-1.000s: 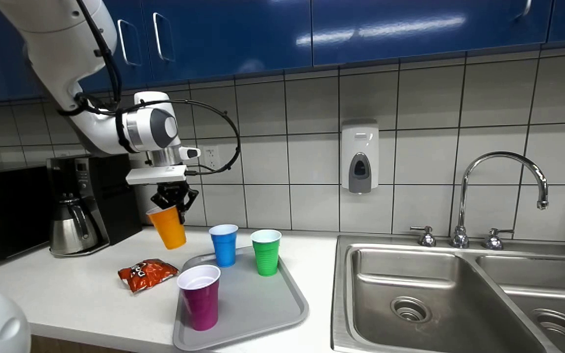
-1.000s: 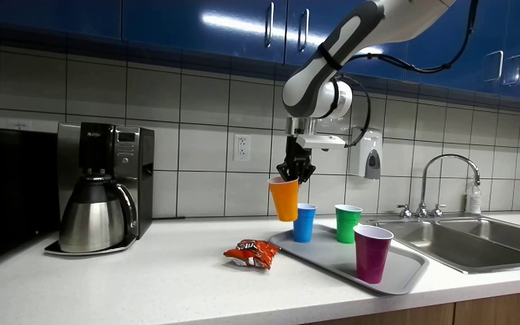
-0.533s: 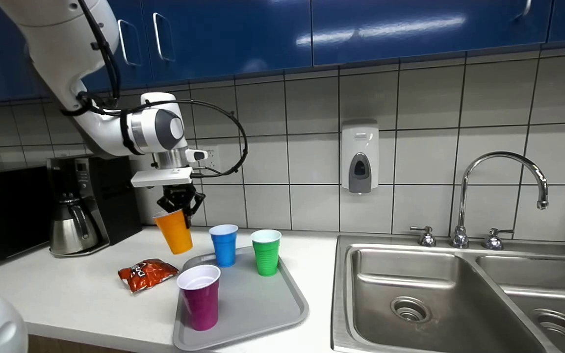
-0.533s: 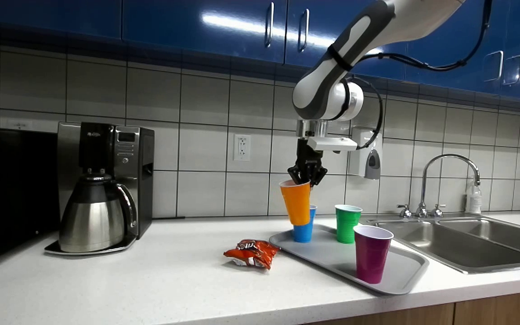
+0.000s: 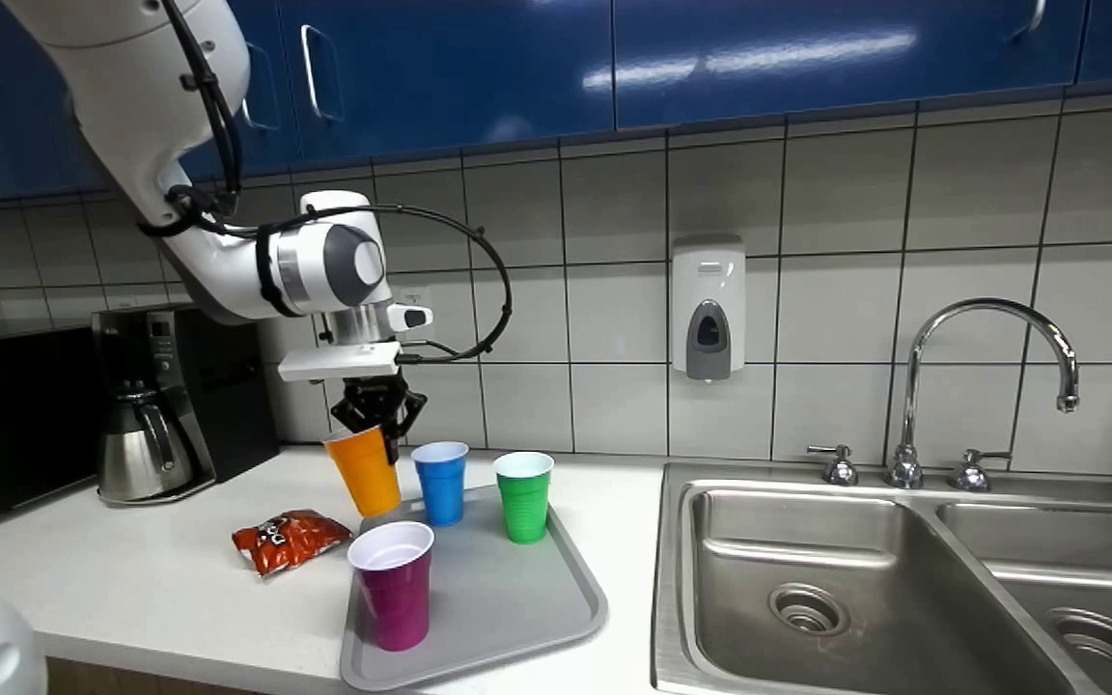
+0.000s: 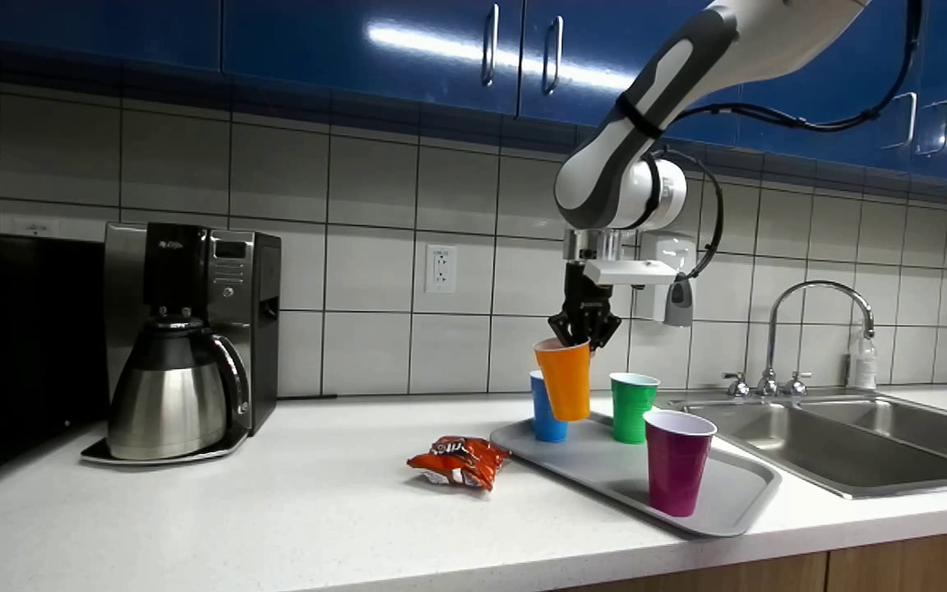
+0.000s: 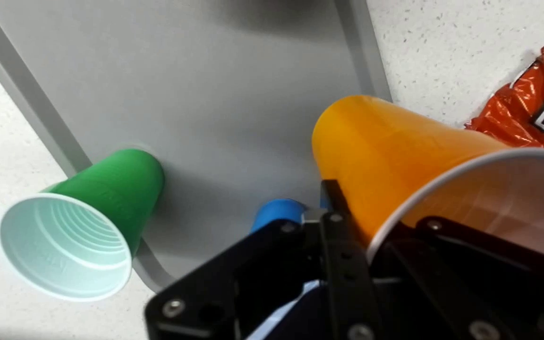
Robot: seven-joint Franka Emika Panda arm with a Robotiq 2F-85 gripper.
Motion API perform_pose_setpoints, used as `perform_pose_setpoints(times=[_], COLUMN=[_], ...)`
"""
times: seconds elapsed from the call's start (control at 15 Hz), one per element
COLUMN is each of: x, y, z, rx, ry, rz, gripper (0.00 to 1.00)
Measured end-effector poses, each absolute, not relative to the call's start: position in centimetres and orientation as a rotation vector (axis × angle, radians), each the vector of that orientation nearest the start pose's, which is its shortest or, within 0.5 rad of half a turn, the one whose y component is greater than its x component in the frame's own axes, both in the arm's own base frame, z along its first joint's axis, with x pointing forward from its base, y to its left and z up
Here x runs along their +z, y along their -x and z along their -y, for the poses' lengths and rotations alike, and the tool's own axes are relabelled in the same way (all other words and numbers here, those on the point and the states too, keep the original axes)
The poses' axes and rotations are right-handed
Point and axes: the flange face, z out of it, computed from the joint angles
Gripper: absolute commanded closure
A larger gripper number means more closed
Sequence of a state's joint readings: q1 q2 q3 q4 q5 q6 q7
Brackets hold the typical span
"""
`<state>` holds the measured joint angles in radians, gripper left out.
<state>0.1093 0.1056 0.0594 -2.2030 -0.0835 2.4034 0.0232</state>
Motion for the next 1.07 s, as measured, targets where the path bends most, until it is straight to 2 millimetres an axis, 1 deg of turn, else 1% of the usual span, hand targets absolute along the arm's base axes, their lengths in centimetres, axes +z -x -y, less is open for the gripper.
perform_pose_setpoints(times=[0.27,0.73,1.07], x=[33.1,30.7,29.6], y=[-54.2,-54.2,-54.5], z=[-8.3,-8.2,-7.9], rx=[-0.168,-0.168,-0.167], ry=[3.163,3.158,3.158], rz=[0.302,0.300,0.290], gripper=[1.00,1.00,1.00])
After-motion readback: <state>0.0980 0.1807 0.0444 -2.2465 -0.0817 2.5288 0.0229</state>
